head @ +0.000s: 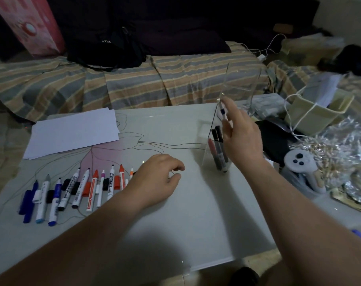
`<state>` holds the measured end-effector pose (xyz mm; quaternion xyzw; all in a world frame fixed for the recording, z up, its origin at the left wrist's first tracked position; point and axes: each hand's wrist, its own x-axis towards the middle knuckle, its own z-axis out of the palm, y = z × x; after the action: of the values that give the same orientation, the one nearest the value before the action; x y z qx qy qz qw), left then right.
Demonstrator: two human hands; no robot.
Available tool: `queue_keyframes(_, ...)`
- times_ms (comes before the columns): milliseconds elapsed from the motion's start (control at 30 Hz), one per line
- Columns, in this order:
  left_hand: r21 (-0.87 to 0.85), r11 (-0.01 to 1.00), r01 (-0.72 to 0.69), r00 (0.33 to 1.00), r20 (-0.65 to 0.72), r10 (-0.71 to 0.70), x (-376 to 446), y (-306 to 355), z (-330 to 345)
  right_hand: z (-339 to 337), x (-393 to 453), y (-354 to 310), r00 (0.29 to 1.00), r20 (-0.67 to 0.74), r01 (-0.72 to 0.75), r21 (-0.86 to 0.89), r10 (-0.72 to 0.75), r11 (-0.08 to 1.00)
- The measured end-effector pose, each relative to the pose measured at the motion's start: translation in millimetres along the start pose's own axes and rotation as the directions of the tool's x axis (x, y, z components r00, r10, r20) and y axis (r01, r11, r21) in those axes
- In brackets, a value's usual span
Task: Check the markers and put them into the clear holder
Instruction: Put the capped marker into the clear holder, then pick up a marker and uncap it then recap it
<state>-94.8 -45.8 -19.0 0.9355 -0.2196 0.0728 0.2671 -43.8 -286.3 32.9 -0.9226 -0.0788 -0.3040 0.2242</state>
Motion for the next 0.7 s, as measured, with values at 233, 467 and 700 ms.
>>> queue_keyframes(233, 0.008, 1.0, -0.004, 1.0, 0.019, 0.004, 0, 1, 1, 1, -7, -2, 0.976, 0.218, 0.013, -0.049, -0.002, 0.999)
queue_keyframes(467, 0.017, 1.0, -0.001, 1.0, 0.027, 0.001, 0, -2, 0, 2, -6, 2, 0.941, 0.337, 0.04, -0.186, 0.025, 0.982)
queue_keyframes(700, 0.103, 0.988, 0.113, 0.989, 0.079, -0.122, 5, -25, -11, 17, -9, -10, 0.995, 0.084, 0.058, -0.123, -0.048, 0.991)
